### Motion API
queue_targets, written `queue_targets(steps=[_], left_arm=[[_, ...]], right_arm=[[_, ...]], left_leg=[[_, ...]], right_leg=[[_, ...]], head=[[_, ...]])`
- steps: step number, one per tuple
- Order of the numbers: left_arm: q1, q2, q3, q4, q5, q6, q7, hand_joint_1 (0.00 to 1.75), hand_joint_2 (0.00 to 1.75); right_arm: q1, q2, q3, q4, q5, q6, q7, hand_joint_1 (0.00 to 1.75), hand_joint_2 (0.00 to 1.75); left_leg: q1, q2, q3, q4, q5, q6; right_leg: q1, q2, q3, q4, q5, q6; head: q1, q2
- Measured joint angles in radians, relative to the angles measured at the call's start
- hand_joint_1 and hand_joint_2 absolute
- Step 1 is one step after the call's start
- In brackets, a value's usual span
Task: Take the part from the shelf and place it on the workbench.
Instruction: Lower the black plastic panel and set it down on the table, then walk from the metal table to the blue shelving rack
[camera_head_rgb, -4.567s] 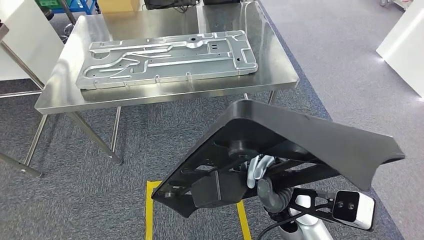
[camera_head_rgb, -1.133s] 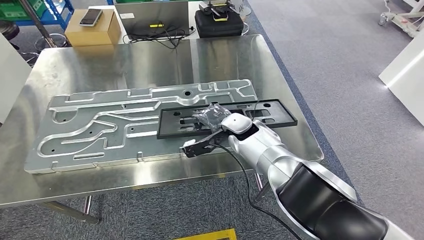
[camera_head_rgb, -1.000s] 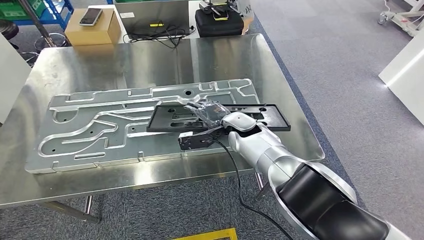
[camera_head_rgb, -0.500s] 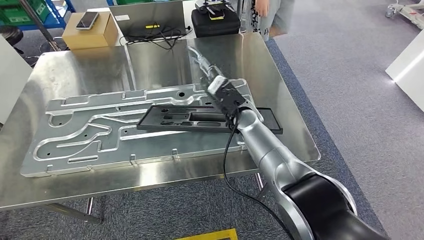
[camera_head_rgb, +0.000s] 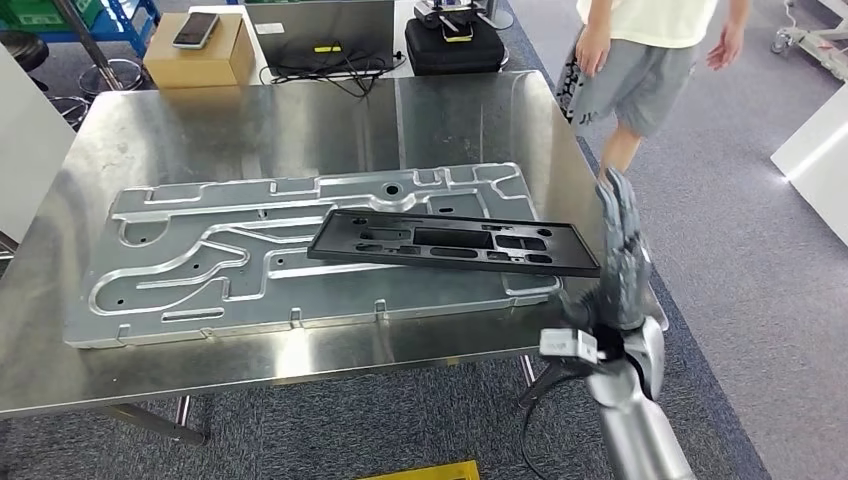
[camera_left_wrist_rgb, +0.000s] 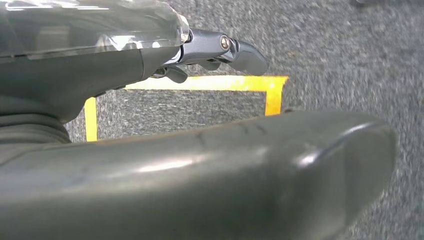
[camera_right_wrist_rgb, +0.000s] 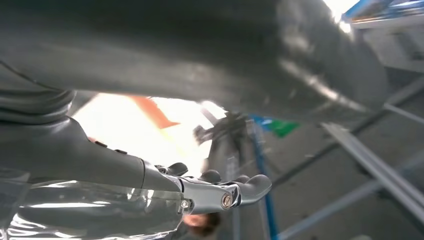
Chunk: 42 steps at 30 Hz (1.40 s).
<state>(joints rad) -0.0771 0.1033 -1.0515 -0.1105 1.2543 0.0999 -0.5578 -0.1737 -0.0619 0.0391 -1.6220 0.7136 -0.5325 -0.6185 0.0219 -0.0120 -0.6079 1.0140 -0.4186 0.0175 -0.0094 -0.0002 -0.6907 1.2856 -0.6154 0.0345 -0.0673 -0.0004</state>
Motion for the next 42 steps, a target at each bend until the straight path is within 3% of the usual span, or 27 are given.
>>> queue_targets(steps=[1, 2, 4, 6, 10, 12, 14, 15, 16, 17, 19, 21, 22, 24, 26, 27, 29, 30, 31, 32, 33, 35, 37, 38, 40, 41, 42], left_arm=[[0.002, 0.0, 0.009, 0.0, 0.0, 0.0, -0.001, 0.0, 0.0], [0.004, 0.0, 0.017, 0.0, 0.0, 0.0, -0.001, 0.0, 0.0], [0.003, -0.001, 0.028, 0.0, 0.0, 0.0, 0.0, 0.0, 0.0], [0.001, -0.001, 0.031, 0.0, 0.0, 0.0, 0.001, 0.0, 0.0], [0.002, -0.002, 0.031, 0.0, -0.001, 0.0, 0.006, 0.0, 0.0], [0.002, -0.002, 0.031, 0.001, -0.006, 0.0, 0.006, 0.0, 0.0], [0.002, -0.003, 0.03, 0.001, -0.01, -0.001, 0.006, 0.0, 0.0], [0.002, -0.003, 0.03, 0.001, -0.01, -0.001, 0.006, 0.0, 0.0], [0.002, -0.003, 0.03, 0.001, -0.01, -0.002, 0.006, 0.0, 0.0], [0.002, -0.003, 0.029, 0.001, -0.01, -0.002, 0.006, 0.0, 0.0], [-0.001, -0.003, 0.026, 0.001, -0.01, -0.003, 0.008, 0.0, 0.0], [-0.006, -0.003, 0.024, 0.001, -0.01, -0.005, 0.013, 0.0, 0.0], [-0.007, -0.004, 0.022, 0.001, -0.01, -0.006, 0.015, 0.0, 0.0], [-0.002, -0.006, 0.012, 0.001, -0.01, -0.007, 0.021, 0.0, 0.0], [0.0, -0.007, 0.001, 0.001, -0.01, -0.008, 0.033, 0.0, 0.0], [-0.001, -0.008, -0.006, 0.001, -0.009, -0.009, 0.041, 0.0, 0.0], [-0.001, -0.01, -0.019, 0.001, -0.009, -0.01, 0.053, 0.0, 0.0], [-0.001, -0.01, -0.026, 0.001, -0.009, -0.011, 0.056, 0.0, 0.0], [0.0, -0.011, -0.031, 0.001, -0.009, -0.011, 0.059, 0.0, 0.0], [0.0, -0.012, -0.034, 0.001, -0.009, -0.011, 0.06, 0.0, 0.0], [0.0, -0.012, -0.038, 0.001, -0.009, -0.011, 0.062, 0.0, 0.0], [-0.001, -0.014, -0.046, 0.001, -0.009, -0.012, 0.065, 0.0, 0.0], [-0.003, -0.016, -0.053, 0.001, -0.009, -0.012, 0.071, 0.0, 0.0], [-0.004, -0.016, -0.059, 0.001, -0.009, -0.013, 0.074, 0.0, 0.0], [-0.003, -0.017, -0.071, 0.001, -0.009, -0.014, 0.082, 0.0, 0.0], [-0.001, -0.018, -0.076, 0.001, -0.009, -0.014, 0.085, 0.0, 0.0], [0.0, -0.02, -0.081, 0.001, -0.01, -0.014, 0.088, 0.0, 0.0]], right_arm=[[0.052, -0.007, -0.024, -0.027, 0.029, -0.01, 0.008, 0.0, 0.0], [0.097, -0.012, -0.046, -0.047, 0.069, -0.016, 0.022, 0.0, 0.0], [0.175, -0.013, -0.088, -0.067, 0.151, -0.028, 0.056, 0.0, 0.0], [0.245, -0.012, -0.133, -0.062, 0.184, -0.04, 0.071, 0.0, 0.0], [0.317, 0.002, -0.231, 0.013, 0.239, -0.029, 0.092, 0.0, 0.0], [0.326, 0.018, -0.278, 0.09, 0.284, -0.024, 0.093, 0.0, 0.0], [0.325, 0.036, -0.334, 0.19, 0.322, -0.026, 0.084, 0.0, 0.0], [0.32, 0.045, -0.366, 0.249, 0.343, -0.026, 0.081, 0.0, 0.0], [0.31, 0.051, -0.401, 0.319, 0.368, -0.026, 0.08, 0.0, 0.0], [0.296, 0.055, -0.439, 0.399, 0.395, -0.026, 0.082, 0.0, 0.0], [0.258, 0.056, -0.52, 0.582, 0.439, -0.025, 0.093, 0.0, 0.0], [0.228, 0.051, -0.597, 0.758, 0.461, -0.011, 0.122, 0.0, 0.0], [0.219, 0.048, -0.63, 0.84, 0.466, 0.008, 0.147, 0.0, 0.0], [0.208, 0.044, -0.688, 0.99, 0.467, 0.082, 0.223, 0.0, 0.0], [0.199, 0.046, -0.739, 1.11, 0.46, 0.207, 0.333, 0.0, 0.0], [0.195, 0.048, -0.762, 1.157, 0.455, 0.281, 0.398, 0.0, 0.0], [0.185, 0.055, -0.797, 1.229, 0.448, 0.403, 0.498, 0.0, 0.0], [0.18, 0.058, -0.811, 1.256, 0.446, 0.437, 0.526, 0.0, 0.0], [0.176, 0.062, -0.821, 1.279, 0.446, 0.452, 0.539, 0.0, 0.0], [0.171, 0.065, -0.83, 1.297, 0.446, 0.457, 0.544, 0.0, 0.0], [0.167, 0.067, -0.838, 1.312, 0.446, 0.46, 0.549, 0.0, 0.0], [0.156, 0.069, -0.851, 1.332, 0.445, 0.481, 0.573, 0.0, 0.0], [0.144, 0.072, -0.866, 1.349, 0.445, 0.534, 0.645, 0.0, 0.0], [0.139, 0.076, -0.875, 1.356, 0.445, 0.562, 0.693, 0.0, 0.0], [0.135, 0.092, -0.89, 1.371, 0.45, 0.598, 0.776, 0.0, 0.0], [0.132, 0.099, -0.895, 1.377, 0.454, 0.607, 0.799, 0.0, 0.0], [0.131, 0.106, -0.899, 1.382, 0.457, 0.615, 0.815, 0.0, 0.0]], left_leg=[[-0.001, 0.001, -0.003, 0.001, 0.001, 0.001], [-0.002, 0.002, -0.005, 0.002, 0.002, 0.001], [-0.003, 0.005, -0.009, 0.003, 0.006, -0.002], [-0.007, 0.003, -0.011, 0.005, 0.012, -0.01], [-0.009, 0.003, -0.016, 0.008, 0.015, -0.033], [-0.007, 0.004, -0.039, 0.069, -0.047, -0.04], [-0.007, 0.005, -0.074, 0.193, -0.142, -0.044], [-0.006, 0.005, -0.083, 0.247, -0.175, -0.046], [-0.006, 0.005, -0.074, 0.27, -0.189, -0.047], [-0.006, 0.005, -0.046, 0.254, -0.185, -0.045], [-0.007, 0.005, 0.06, 0.119, -0.149, -0.039], [-0.013, 0.003, 0.134, 0.001, -0.123, -0.028], [-0.016, 0.001, 0.146, -0.024, -0.118, -0.022], [-0.02, 0.002, 0.137, -0.026, -0.101, -0.008], [-0.018, 0.008, 0.122, -0.032, -0.078, 0.008], [-0.016, 0.011, 0.11, -0.035, -0.065, 0.014], [-0.017, 0.014, 0.081, -0.035, -0.041, 0.02], [-0.018, 0.015, 0.065, -0.033, -0.029, 0.019], [-0.019, 0.016, 0.048, -0.031, -0.018, 0.018], [-0.02, 0.018, 0.032, -0.027, -0.008, 0.016], [-0.02, 0.019, 0.016, -0.022, 0.001, 0.014], [-0.02, 0.02, -0.009, -0.012, 0.017, 0.007], [-0.021, 0.02, -0.022, -0.005, 0.032, -0.004], [-0.021, 0.021, -0.025, -0.005, 0.041, -0.01], [-0.019, 0.021, -0.029, -0.008, 0.056, -0.023], [-0.017, 0.02, -0.037, 0.001, 0.042, -0.029], [-0.016, 0.02, -0.049, 0.028, 0.006, -0.034]], right_leg=[[-0.001, 0.0, -0.003, 0.012, 0.002, 0.0], [-0.001, 0.0, 0.015, -0.017, 0.022, -0.001], [-0.001, -0.001, 0.099, -0.159, 0.077, -0.007], [0.002, -0.001, 0.158, -0.263, 0.109, -0.015], [0.003, 0.0, 0.156, -0.285, 0.136, -0.039], [-0.002, -0.004, 0.141, -0.29, 0.154, -0.052], [-0.001, -0.006, 0.119, -0.288, 0.17, -0.058], [0.0, -0.007, 0.107, -0.287, 0.179, -0.057], [0.001, -0.008, 0.094, -0.286, 0.188, -0.056], [0.002, -0.008, 0.082, -0.284, 0.196, -0.054], [0.003, -0.008, 0.062, -0.279, 0.212, -0.048], [0.005, -0.009, 0.05, -0.275, 0.226, -0.037], [0.006, -0.01, 0.047, -0.275, 0.233, -0.031], [0.004, -0.01, 0.046, -0.28, 0.25, -0.018], [-0.001, -0.005, 0.035, -0.264, 0.225, -0.008], [-0.002, -0.003, 0.022, -0.231, 0.185, -0.005], [-0.004, -0.002, -0.011, -0.106, 0.071, 0.001], [-0.005, -0.002, -0.021, -0.041, 0.034, 0.003], [-0.005, -0.002, -0.02, 0.005, 0.021, 0.004], [-0.005, -0.002, -0.001, 0.016, 0.033, 0.004], [-0.005, -0.002, 0.035, -0.008, 0.058, 0.003], [-0.003, -0.002, 0.152, -0.145, 0.09, -0.004], [0.002, -0.002, 0.245, -0.28, 0.073, -0.016], [0.006, -0.002, 0.261, -0.31, 0.063, -0.022], [0.007, -0.003, 0.252, -0.319, 0.076, -0.035], [0.005, -0.005, 0.241, -0.319, 0.088, -0.043], [0.003, -0.008, 0.227, -0.321, 0.102, -0.05]], head=[[0.0, 0.0], [0.0, 0.0], [0.0, 0.0], [0.0, 0.0], [0.0, 0.0], [0.0, 0.0], [0.0, 0.0], [0.0, 0.0], [0.0, 0.0], [0.0, 0.0], [0.0, 0.0], [0.0, 0.0], [0.0, 0.0], [0.0, 0.0], [0.0, 0.0], [0.0, 0.0], [0.0, 0.0], [0.0, 0.0], [0.0, 0.0], [0.0, 0.0], [0.0, 0.0], [0.0, 0.0], [0.0, 0.0], [0.0, 0.0], [0.0, 0.0], [0.0, 0.0], [0.0, 0.0]])
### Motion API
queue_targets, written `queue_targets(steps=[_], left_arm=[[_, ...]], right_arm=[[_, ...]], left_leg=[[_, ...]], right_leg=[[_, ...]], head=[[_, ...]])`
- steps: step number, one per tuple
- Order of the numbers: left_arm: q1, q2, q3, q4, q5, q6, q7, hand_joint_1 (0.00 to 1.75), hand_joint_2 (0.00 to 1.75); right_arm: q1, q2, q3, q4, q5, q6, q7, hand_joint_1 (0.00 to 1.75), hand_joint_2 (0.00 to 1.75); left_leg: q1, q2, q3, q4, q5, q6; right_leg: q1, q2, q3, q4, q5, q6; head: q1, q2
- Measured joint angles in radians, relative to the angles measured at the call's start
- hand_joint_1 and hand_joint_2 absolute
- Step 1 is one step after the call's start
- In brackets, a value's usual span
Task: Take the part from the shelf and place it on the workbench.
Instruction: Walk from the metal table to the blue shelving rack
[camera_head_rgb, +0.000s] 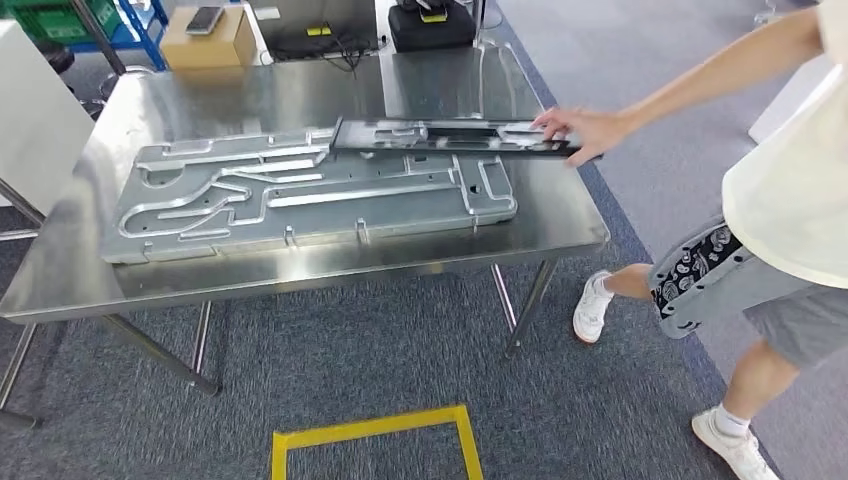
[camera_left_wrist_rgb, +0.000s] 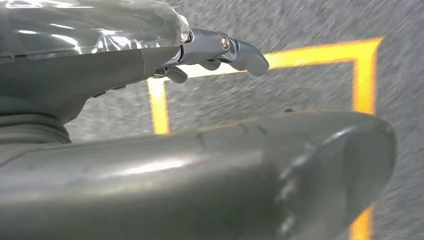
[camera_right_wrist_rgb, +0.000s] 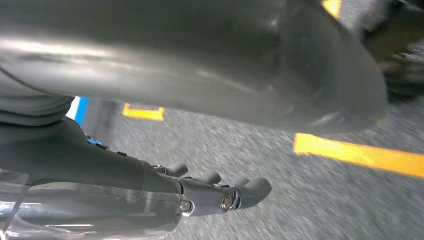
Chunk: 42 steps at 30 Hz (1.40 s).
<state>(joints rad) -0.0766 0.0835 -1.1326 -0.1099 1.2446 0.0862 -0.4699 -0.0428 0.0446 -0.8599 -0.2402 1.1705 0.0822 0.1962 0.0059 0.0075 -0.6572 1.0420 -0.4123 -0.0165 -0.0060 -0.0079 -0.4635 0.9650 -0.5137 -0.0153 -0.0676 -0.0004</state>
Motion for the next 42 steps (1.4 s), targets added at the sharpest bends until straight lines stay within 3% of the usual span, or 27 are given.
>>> queue_targets(steps=[3, 4, 6, 8, 10, 11, 12, 14, 15, 18, 19, 20, 21, 23, 25, 26, 27, 29, 31, 33, 34, 35, 36, 37, 39, 41, 42], left_arm=[[0.001, -0.005, -0.017, 0.0, -0.001, 0.0, 0.013, 0.0, 0.0], [0.0, -0.006, -0.023, 0.0, -0.001, 0.0, 0.021, 0.0, 0.0], [0.0, -0.008, -0.036, 0.0, -0.001, -0.001, 0.04, 0.0, 0.0], [-0.003, -0.011, -0.052, 0.0, -0.001, -0.003, 0.064, 0.0, 0.0], [-0.008, -0.015, -0.066, 0.0, -0.001, -0.004, 0.085, 0.0, 0.0], [-0.009, -0.017, -0.072, 0.0, -0.001, -0.004, 0.093, 0.0, 0.0], [-0.009, -0.019, -0.076, 0.0, -0.001, -0.004, 0.098, 0.0, 0.0], [-0.008, -0.024, -0.086, 0.0, -0.001, -0.005, 0.104, 0.0, 0.0], [-0.007, -0.026, -0.089, 0.0, -0.001, -0.005, 0.106, 0.0, 0.0], [-0.005, -0.029, -0.095, 0.0, 0.0, -0.005, 0.11, 0.0, 0.0], [-0.004, -0.03, -0.097, 0.0, 0.0, -0.004, 0.112, 0.0, 0.0], [-0.004, -0.031, -0.101, 0.0, 0.001, -0.004, 0.114, 0.0, 0.0], [-0.003, -0.032, -0.105, 0.0, 0.001, -0.004, 0.115, 0.0, 0.0], [-0.003, -0.035, -0.114, 0.0, 0.001, -0.004, 0.115, 0.0, 0.0], [-0.004, -0.037, -0.118, 0.0, 0.001, -0.004, 0.114, 0.0, 0.0], [-0.004, -0.038, -0.119, 0.0, 0.001, -0.004, 0.113, 0.0, 0.0], [-0.004, -0.039, -0.119, 0.0, 0.001, -0.004, 0.111, 0.0, 0.0], [-0.004, -0.039, -0.121, 0.0, 0.001, -0.002, 0.11, 0.0, 0.0], [-0.003, -0.038, -0.125, 0.0, 0.001, -0.001, 0.109, 0.0, 0.0], [-0.002, -0.038, -0.13, 0.0, 0.001, 0.002, 0.104, 0.0, 0.0], [-0.002, -0.038, -0.132, 0.0, 0.001, 0.004, 0.1, 0.0, 0.0], [-0.002, -0.037, -0.135, 0.0, 0.001, 0.006, 0.097, 0.0, 0.0], [-0.002, -0.035, -0.138, 0.0, 0.001, 0.008, 0.093, 0.0, 0.0], [-0.002, -0.032, -0.14, 0.0, 0.001, 0.01, 0.09, 0.0, 0.0], [-0.005, -0.025, -0.142, 0.0, 0.001, 0.014, 0.086, 0.0, 0.0], [-0.013, -0.015, -0.145, 0.0, 0.001, 0.016, 0.08, 0.0, 0.0], [-0.016, -0.01, -0.146, 0.0, 0.001, 0.017, 0.076, 0.0, 0.0]], right_arm=[[-0.001, 0.017, -0.015, 0.011, -0.009, 0.015, 0.026, 0.0, 0.0], [-0.001, 0.022, -0.023, 0.013, -0.017, 0.015, 0.032, 0.0, 0.0], [-0.002, 0.028, -0.039, 0.017, -0.029, 0.01, 0.037, 0.0, 0.0], [-0.004, 0.033, -0.052, 0.019, -0.034, 0.004, 0.041, 0.0, 0.0], [-0.005, 0.035, -0.063, 0.021, -0.039, -0.003, 0.045, 0.0, 0.0], [-0.006, 0.036, -0.068, 0.021, -0.04, -0.006, 0.047, 0.0, 0.0], [-0.005, 0.036, -0.071, 0.021, -0.041, -0.007, 0.049, 0.0, 0.0], [-0.005, 0.036, -0.078, 0.022, -0.042, -0.008, 0.051, 0.0, 0.0], [-0.004, 0.035, -0.082, 0.022, -0.042, -0.008, 0.052, 0.0, 0.0], [-0.003, 0.035, -0.087, 0.023, -0.04, -0.008, 0.051, 0.0, 0.0], [-0.003, 0.035, -0.087, 0.023, -0.037, -0.008, 0.048, 0.0, 0.0], [-0.003, 0.035, -0.087, 0.024, -0.032, -0.008, 0.041, 0.0, 0.0], [-0.003, 0.034, -0.087, 0.024, -0.028, -0.008, 0.031, 0.0, 0.0], [-0.005, 0.031, -0.087, 0.024, -0.024, -0.008, 0.007, 0.0, 0.0], [-0.009, 0.028, -0.087, 0.024, -0.023, -0.009, -0.015, 0.0, 0.0], [-0.011, 0.026, -0.087, 0.024, -0.023, -0.01, -0.023, 0.0, 0.0], [-0.012, 0.026, -0.087, 0.024, -0.024, -0.009, -0.03, 0.0, 0.0], [-0.013, 0.026, -0.087, 0.025, -0.025, -0.006, -0.044, 0.0, 0.0], [-0.015, 0.026, -0.087, 0.026, -0.024, -0.003, -0.058, 0.0, 0.0], [-0.016, 0.026, -0.087, 0.027, -0.021, -0.003, -0.071, 0.0, 0.0], [-0.015, 0.025, -0.087, 0.027, -0.02, -0.004, -0.075, 0.0, 0.0], [-0.015, 0.025, -0.087, 0.027, -0.021, -0.006, -0.075, 0.0, 0.0], [-0.015, 0.025, -0.089, 0.027, -0.024, -0.008, -0.072, 0.0, 0.0], [-0.015, 0.025, -0.091, 0.027, -0.027, -0.009, -0.064, 0.0, 0.0], [-0.014, 0.025, -0.095, 0.029, -0.031, -0.005, -0.038, 0.0, 0.0], [-0.01, 0.026, -0.098, 0.031, -0.035, -0.002, -0.017, 0.0, 0.0], [-0.008, 0.027, -0.101, 0.032, -0.039, -0.005, -0.013, 0.0, 0.0]], left_leg=[[0.005, -0.001, -0.042, 0.179, -0.155, -0.012], [0.005, -0.001, -0.045, 0.233, -0.172, -0.014], [0.005, -0.001, -0.009, 0.255, -0.137, -0.014], [0.004, -0.001, 0.096, 0.139, -0.098, -0.008], [0.0, -0.003, 0.202, -0.013, -0.115, 0.004], [-0.003, -0.003, 0.228, -0.057, -0.129, 0.01], [-0.005, -0.003, 0.23, -0.072, -0.13, 0.017], [-0.003, 0.001, 0.21, -0.073, -0.111, 0.036], [-0.001, 0.003, 0.198, -0.075, -0.099, 0.046], [-0.001, 0.006, 0.153, -0.075, -0.061, 0.06], [-0.002, 0.006, 0.137, -0.073, -0.049, 0.059], [-0.002, 0.006, 0.12, -0.07, -0.037, 0.057], [-0.002, 0.006, 0.102, -0.066, -0.026, 0.055], [-0.002, 0.006, 0.069, -0.054, -0.008, 0.049], [-0.004, 0.006, 0.048, -0.044, 0.006, 0.04], [-0.004, 0.006, 0.043, -0.042, 0.014, 0.034], [-0.004, 0.007, 0.039, -0.042, 0.023, 0.028], [-0.002, 0.005, 0.032, -0.041, 0.031, 0.017], [-0.001, 0.002, 0.01, 0.006, -0.023, 0.006], [0.002, 0.0, -0.023, 0.125, -0.127, -0.001], [0.004, 0.0, -0.036, 0.19, -0.165, -0.004], [0.005, 0.0, -0.037, 0.237, -0.176, -0.006], [0.006, 0.0, -0.024, 0.252, -0.163, -0.007], [0.006, 0.001, 0.007, 0.231, -0.135, -0.007], [0.005, 0.015, 0.108, 0.106, -0.096, -0.006], [-0.001, 0.029, 0.187, -0.018, -0.111, 0.005], [-0.005, 0.031, 0.2, -0.049, -0.121, 0.011]], right_leg=[[0.002, -0.005, -0.048, 0.003, 0.037, -0.01], [0.003, -0.005, -0.064, 0.006, 0.049, -0.011], [0.005, -0.005, -0.1, 0.015, 0.07, -0.008], [0.006, -0.004, -0.133, 0.028, 0.088, -0.002], [0.008, -0.005, -0.151, 0.038, 0.104, 0.008], [0.008, -0.006, -0.155, 0.04, 0.113, 0.013], [0.007, -0.007, -0.157, 0.039, 0.122, 0.019], [0.005, -0.003, -0.167, 0.044, 0.119, 0.03], [0.004, 0.0, -0.177, 0.062, 0.091, 0.035], [-0.001, 0.005, -0.223, 0.218, -0.057, 0.045], [-0.001, 0.005, -0.232, 0.279, -0.083, 0.047], [-0.002, 0.005, -0.229, 0.318, -0.083, 0.049], [-0.003, 0.005, -0.212, 0.328, -0.064, 0.05], [-0.004, 0.005, -0.118, 0.228, -0.007, 0.047], [-0.001, 0.005, -0.008, 0.069, -0.008, 0.038], [0.002, 0.005, 0.022, 0.019, -0.019, 0.034], [0.005, 0.006, 0.034, -0.007, -0.027, 0.03], [0.005, 0.003, 0.023, -0.011, -0.015, 0.019], [0.001, -0.002, 0.003, -0.013, 0.006, 0.005], [0.002, -0.005, -0.025, -0.009, 0.025, -0.005], [0.003, -0.006, -0.04, -0.005, 0.034, -0.008], [0.004, -0.007, -0.057, 0.002, 0.043, -0.008], [0.005, -0.008, -0.076, 0.009, 0.051, -0.007], [0.004, -0.01, -0.093, 0.017, 0.058, -0.005], [0.005, -0.016, -0.122, 0.034, 0.069, 0.0], [0.007, -0.026, -0.137, 0.045, 0.078, 0.011], [0.008, -0.032, -0.141, 0.047, 0.085, 0.017]], head=[[0.0, 0.0], [0.0, 0.0], [0.0, 0.0], [0.0, 0.0], [0.0, 0.0], [0.0, 0.0], [0.0, 0.0], [0.0, 0.0], [0.0, 0.0], [0.0, 0.0], [0.0, 0.0], [0.0, 0.0], [0.0, 0.0], [0.0, 0.0], [0.0, 0.0], [0.0, 0.0], [0.0, 0.0], [0.0, 0.0], [0.0, 0.0], [0.0, 0.0], [0.0, 0.0], [0.0, 0.0], [0.0, 0.0], [0.0, 0.0], [0.0, 0.0], [0.0, 0.0], [0.0, 0.0]])
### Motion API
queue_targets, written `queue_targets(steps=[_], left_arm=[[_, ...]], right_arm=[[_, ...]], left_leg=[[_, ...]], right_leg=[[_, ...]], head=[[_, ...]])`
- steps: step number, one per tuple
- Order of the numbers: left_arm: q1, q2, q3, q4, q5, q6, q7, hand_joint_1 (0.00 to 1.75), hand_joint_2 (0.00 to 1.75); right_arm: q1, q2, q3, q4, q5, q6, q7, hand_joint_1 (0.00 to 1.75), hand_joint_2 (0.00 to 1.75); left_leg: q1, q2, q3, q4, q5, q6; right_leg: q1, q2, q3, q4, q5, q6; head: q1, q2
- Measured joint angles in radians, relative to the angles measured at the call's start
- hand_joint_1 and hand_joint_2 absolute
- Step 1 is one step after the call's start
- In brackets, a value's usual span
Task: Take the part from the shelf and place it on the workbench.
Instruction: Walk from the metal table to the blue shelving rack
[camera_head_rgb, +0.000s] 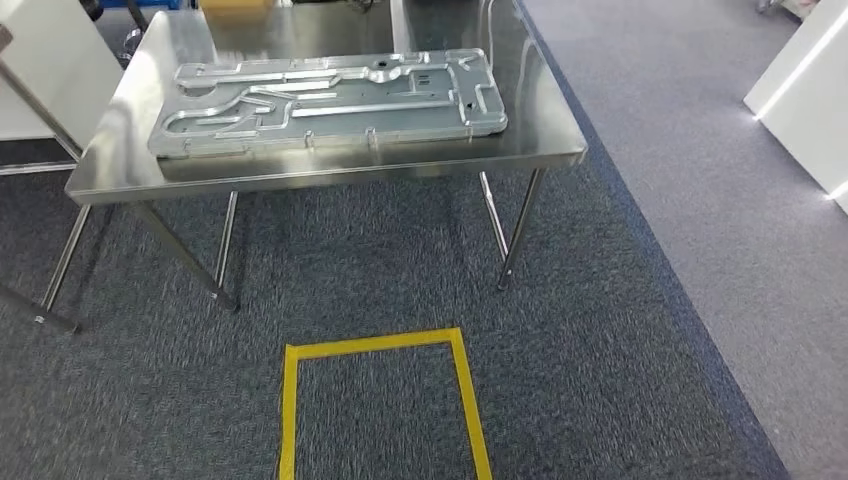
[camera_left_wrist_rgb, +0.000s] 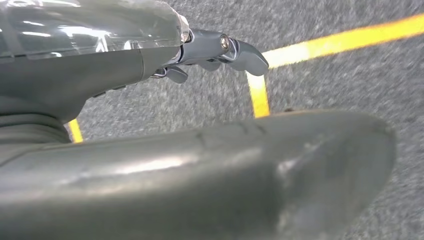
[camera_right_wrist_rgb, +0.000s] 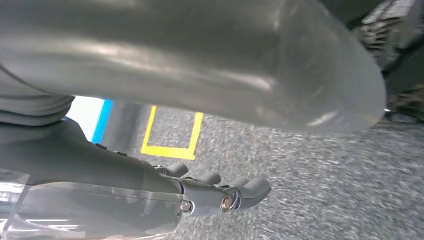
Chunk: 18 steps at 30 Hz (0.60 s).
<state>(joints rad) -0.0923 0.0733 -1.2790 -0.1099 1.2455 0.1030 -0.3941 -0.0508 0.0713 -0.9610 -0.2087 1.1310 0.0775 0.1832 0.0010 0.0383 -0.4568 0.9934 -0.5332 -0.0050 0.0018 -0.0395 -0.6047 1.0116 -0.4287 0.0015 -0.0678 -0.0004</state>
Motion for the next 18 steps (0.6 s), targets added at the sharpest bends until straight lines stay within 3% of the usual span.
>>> queue_targets(steps=[2, 3, 5, 7, 8, 9, 10, 12, 14, 16, 18], left_arm=[[0.001, 0.008, -0.004, 0.0, 0.0, 0.001, -0.007, 0.0, 0.0], [0.002, 0.011, -0.006, 0.0, 0.0, 0.0, -0.01, 0.0, 0.0], [0.002, 0.016, -0.013, 0.0, 0.0, -0.001, -0.016, 0.0, 0.0], [-0.001, 0.02, -0.018, 0.0, 0.0, -0.003, -0.024, 0.0, 0.0], [-0.001, 0.02, -0.019, 0.0, 0.0, -0.004, -0.03, 0.0, 0.0], [-0.001, 0.02, -0.02, 0.0, 0.0, -0.005, -0.036, 0.0, 0.0], [-0.001, 0.02, -0.02, 0.0, 0.0, -0.006, -0.041, 0.0, 0.0], [-0.002, 0.02, -0.02, 0.0, 0.0, -0.007, -0.049, 0.0, 0.0], [-0.002, 0.019, -0.02, 0.0, 0.0, -0.008, -0.054, 0.0, 0.0], [-0.003, 0.019, -0.02, 0.0, 0.0, -0.008, -0.056, 0.0, 0.0], [-0.004, 0.019, -0.02, 0.0, 0.0, -0.007, -0.053, 0.0, 0.0]], right_arm=[[0.0, 0.002, -0.011, 0.002, -0.013, -0.009, 0.001, 0.0, 0.0], [-0.001, 0.002, -0.016, 0.002, -0.017, -0.012, 0.0, 0.0, 0.0], [-0.002, 0.003, -0.024, 0.003, -0.022, -0.016, -0.004, 0.0, 0.0], [-0.002, 0.003, -0.029, 0.003, -0.02, -0.015, -0.011, 0.0, 0.0], [-0.002, 0.003, -0.03, 0.004, -0.018, -0.015, -0.015, 0.0, 0.0], [-0.002, 0.003, -0.03, 0.004, -0.014, -0.014, -0.02, 0.0, 0.0], [-0.003, 0.003, -0.03, 0.004, -0.01, -0.014, -0.025, 0.0, 0.0], [-0.007, 0.003, -0.03, 0.004, -0.003, -0.013, -0.031, 0.0, 0.0], [-0.011, 0.002, -0.03, 0.004, 0.0, -0.013, -0.034, 0.0, 0.0], [-0.014, 0.002, -0.029, 0.004, 0.0, -0.012, -0.038, 0.0, 0.0], [-0.016, 0.003, -0.029, 0.005, 0.0, -0.009, -0.04, 0.0, 0.0]], left_leg=[[0.0, -0.005, -0.01, -0.013, 0.007, 0.016], [0.002, -0.005, -0.018, -0.015, 0.017, 0.025], [0.005, -0.003, -0.039, -0.019, 0.038, 0.042], [0.002, -0.006, -0.065, -0.017, 0.06, 0.049], [0.001, -0.007, -0.08, -0.014, 0.07, 0.048], [0.0, -0.007, -0.097, -0.01, 0.08, 0.047], [0.0, -0.007, -0.113, -0.005, 0.09, 0.044], [0.0, -0.008, -0.144, 0.007, 0.106, 0.038], [-0.001, -0.007, -0.162, 0.017, 0.12, 0.028], [-0.001, -0.007, -0.171, 0.017, 0.14, 0.016], [0.002, -0.012, -0.18, 0.024, 0.134, 0.005]], right_leg=[[-0.001, -0.003, -0.007, 0.003, 0.008, 0.012], [-0.002, 0.003, -0.012, 0.014, -0.007, 0.017], [-0.008, 0.021, -0.034, 0.086, -0.09, 0.025], [-0.011, 0.031, -0.06, 0.207, -0.18, 0.03], [-0.012, 0.032, -0.064, 0.254, -0.194, 0.032], [-0.013, 0.032, -0.055, 0.274, -0.182, 0.033], [-0.014, 0.033, -0.031, 0.26, -0.154, 0.033], [-0.014, 0.033, 0.065, 0.145, -0.105, 0.029], [-0.01, 0.034, 0.156, 0.007, -0.115, 0.019], [-0.004, 0.035, 0.179, -0.047, -0.127, 0.009], [-0.007, 0.031, 0.161, -0.049, -0.108, -0.007]], head=[[0.0, 0.0], [0.0, 0.0], [0.0, 0.0], [0.0, 0.0], [0.0, 0.0], [0.0, 0.0], [0.0, 0.0], [0.0, 0.0], [0.0, 0.0], [0.0, 0.0], [0.0, 0.0]])
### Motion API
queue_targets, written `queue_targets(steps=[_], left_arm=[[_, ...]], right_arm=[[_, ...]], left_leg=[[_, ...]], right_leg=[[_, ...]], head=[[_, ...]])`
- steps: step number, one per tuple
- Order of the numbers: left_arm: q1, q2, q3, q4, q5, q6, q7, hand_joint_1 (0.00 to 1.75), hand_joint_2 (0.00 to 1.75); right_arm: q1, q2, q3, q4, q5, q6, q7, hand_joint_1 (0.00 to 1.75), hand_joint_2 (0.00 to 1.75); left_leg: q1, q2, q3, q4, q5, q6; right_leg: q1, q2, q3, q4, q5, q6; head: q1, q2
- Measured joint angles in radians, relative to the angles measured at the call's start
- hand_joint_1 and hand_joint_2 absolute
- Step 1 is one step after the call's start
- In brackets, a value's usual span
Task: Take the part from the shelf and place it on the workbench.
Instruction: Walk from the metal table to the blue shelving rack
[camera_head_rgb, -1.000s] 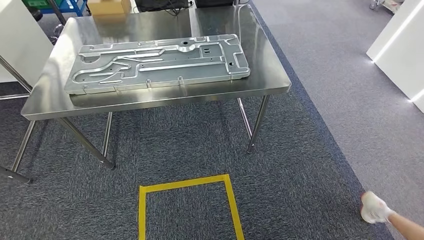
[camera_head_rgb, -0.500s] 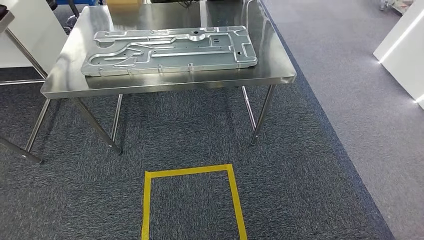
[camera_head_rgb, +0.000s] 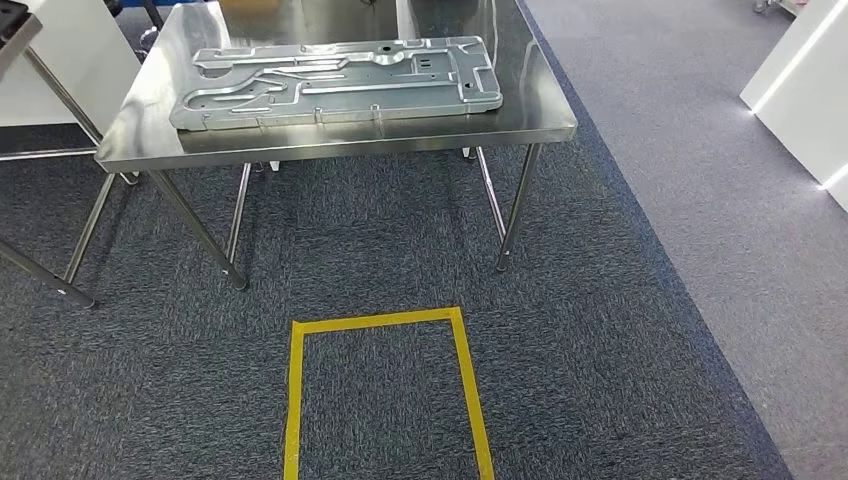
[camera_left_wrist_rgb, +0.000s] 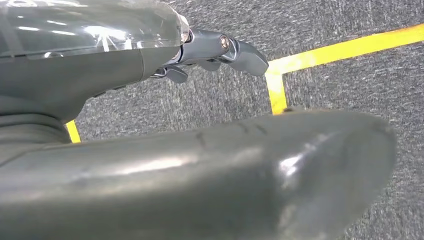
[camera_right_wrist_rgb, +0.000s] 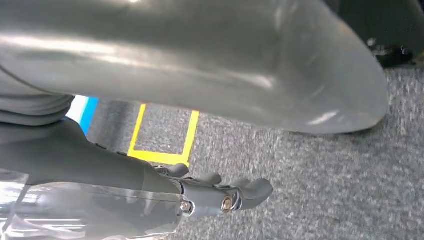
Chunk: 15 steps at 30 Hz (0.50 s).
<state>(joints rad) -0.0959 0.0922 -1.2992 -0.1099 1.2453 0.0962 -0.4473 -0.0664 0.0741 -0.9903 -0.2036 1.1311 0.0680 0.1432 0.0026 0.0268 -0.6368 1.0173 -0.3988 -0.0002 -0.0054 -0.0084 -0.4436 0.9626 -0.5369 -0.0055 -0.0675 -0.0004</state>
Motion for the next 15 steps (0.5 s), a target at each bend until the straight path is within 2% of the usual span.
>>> queue_targets(steps=[1, 2, 4, 5, 6, 7, 8, 9, 10, 11, 12, 13, 14, 15], left_arm=[[0.001, 0.0, 0.0, 0.0, 0.0, 0.001, 0.002, 0.0, 0.0], [0.001, 0.001, 0.0, 0.0, 0.0, 0.001, 0.005, 0.0, 0.0], [0.001, 0.001, 0.0, 0.0, 0.0, 0.002, 0.008, 0.0, 0.0], [0.001, 0.002, 0.0, 0.0, 0.0, 0.002, 0.008, 0.0, 0.0], [0.0, 0.002, 0.0, 0.0, 0.0, 0.003, 0.008, 0.0, 0.0], [0.0, 0.002, 0.0, 0.0, 0.0, 0.003, 0.008, 0.0, 0.0], [-0.001, 0.002, 0.0, 0.0, 0.0, 0.003, 0.009, 0.0, 0.0], [-0.003, 0.002, 0.0, 0.0, 0.0, 0.003, 0.009, 0.0, 0.0], [-0.006, 0.003, 0.0, 0.0, 0.0, 0.003, 0.009, 0.0, 0.0], [-0.009, 0.005, 0.0, 0.0, 0.0, 0.003, 0.009, 0.0, 0.0], [-0.012, 0.006, 0.0, 0.0, 0.0, 0.003, 0.009, 0.0, 0.0], [-0.014, 0.007, 0.0, 0.0, 0.0, 0.003, 0.009, 0.0, 0.0], [-0.014, 0.007, 0.0, 0.0, 0.0, 0.003, 0.01, 0.0, 0.0], [-0.013, 0.007, 0.0, 0.0, 0.0, 0.003, 0.01, 0.0, 0.0]], right_arm=[[-0.001, 0.0, 0.0, 0.0, 0.0, 0.002, 0.0, 0.0, 0.0], [-0.002, 0.0, 0.0, 0.001, 0.0, 0.003, 0.0, 0.0, 0.0], [-0.003, 0.0, 0.0, 0.001, 0.0, 0.005, 0.0, 0.0, 0.0], [-0.003, 0.0, 0.0, 0.001, 0.0, 0.005, 0.0, 0.0, 0.0], [-0.003, 0.0, 0.0, 0.001, 0.0, 0.005, 0.0, 0.0, 0.0], [-0.004, 0.0, 0.0, 0.001, 0.0, 0.006, 0.0, 0.0, 0.0], [-0.004, 0.0, 0.0, 0.001, 0.0, 0.007, 0.0, 0.0, 0.0], [-0.005, 0.0, 0.0, 0.001, 0.0, 0.008, 0.0, 0.0, 0.0], [-0.006, 0.001, 0.0, 0.001, 0.0, 0.008, 0.0, 0.0, 0.0], [-0.007, 0.002, 0.0, 0.001, 0.0, 0.009, 0.0, 0.0, 0.0], [-0.008, 0.003, 0.0, 0.001, 0.0, 0.009, 0.0, 0.0, 0.0], [-0.008, 0.003, 0.0, 0.001, 0.0, 0.009, 0.0, 0.0, 0.0], [-0.008, 0.004, 0.0, 0.001, 0.0, 0.009, 0.0, 0.0, 0.0], [-0.008, 0.004, 0.0, 0.001, 0.0, 0.009, -0.001, 0.0, 0.0]], left_leg=[[0.001, -0.005, -0.009, 0.021, -0.03, -0.005], [0.003, -0.01, -0.022, 0.063, -0.079, -0.009], [0.006, -0.015, -0.048, 0.19, -0.179, -0.016], [0.007, -0.015, -0.054, 0.25, -0.202, -0.018], [0.008, -0.016, -0.049, 0.288, -0.197, -0.019], [0.008, -0.016, -0.031, 0.293, -0.171, -0.019], [0.008, -0.016, 0.005, 0.265, -0.138, -0.017], [0.008, -0.017, 0.059, 0.203, -0.118, -0.013], [0.006, -0.018, 0.124, 0.116, -0.119, -0.008], [0.004, -0.018, 0.18, 0.036, -0.133, -0.004], [0.001, -0.019, 0.217, -0.024, -0.15, 0.001], [-0.002, -0.019, 0.233, -0.057, -0.159, 0.005], [-0.002, -0.018, 0.227, -0.063, -0.153, 0.011], [-0.003, -0.016, 0.217, -0.063, -0.142, 0.018]], right_leg=[[-0.002, -0.003, -0.011, -0.001, 0.012, -0.008], [-0.004, -0.005, -0.025, -0.001, 0.025, -0.015], [0.0, -0.007, -0.057, 0.004, 0.048, -0.022], [0.001, -0.007, -0.076, 0.008, 0.06, -0.022], [0.003, -0.007, -0.095, 0.013, 0.072, -0.022], [0.004, -0.007, -0.115, 0.02, 0.082, -0.02], [0.004, -0.006, -0.135, 0.027, 0.093, -0.018], [0.004, -0.006, -0.153, 0.035, 0.102, -0.015], [0.006, -0.005, -0.166, 0.042, 0.111, -0.011], [0.007, -0.006, -0.175, 0.047, 0.12, -0.007], [0.007, -0.006, -0.18, 0.048, 0.13, -0.001], [0.006, -0.007, -0.184, 0.048, 0.141, 0.005], [0.005, -0.007, -0.187, 0.046, 0.152, 0.011], [0.002, -0.005, -0.192, 0.048, 0.149, 0.018]], head=[[0.0, 0.0], [0.0, 0.0], [0.0, 0.0], [0.0, 0.0], [0.0, 0.0], [0.0, 0.0], [0.0, 0.0], [0.0, 0.0], [0.0, 0.0], [0.0, 0.0], [0.0, 0.0], [0.0, 0.0], [0.0, 0.0], [0.0, 0.0]])
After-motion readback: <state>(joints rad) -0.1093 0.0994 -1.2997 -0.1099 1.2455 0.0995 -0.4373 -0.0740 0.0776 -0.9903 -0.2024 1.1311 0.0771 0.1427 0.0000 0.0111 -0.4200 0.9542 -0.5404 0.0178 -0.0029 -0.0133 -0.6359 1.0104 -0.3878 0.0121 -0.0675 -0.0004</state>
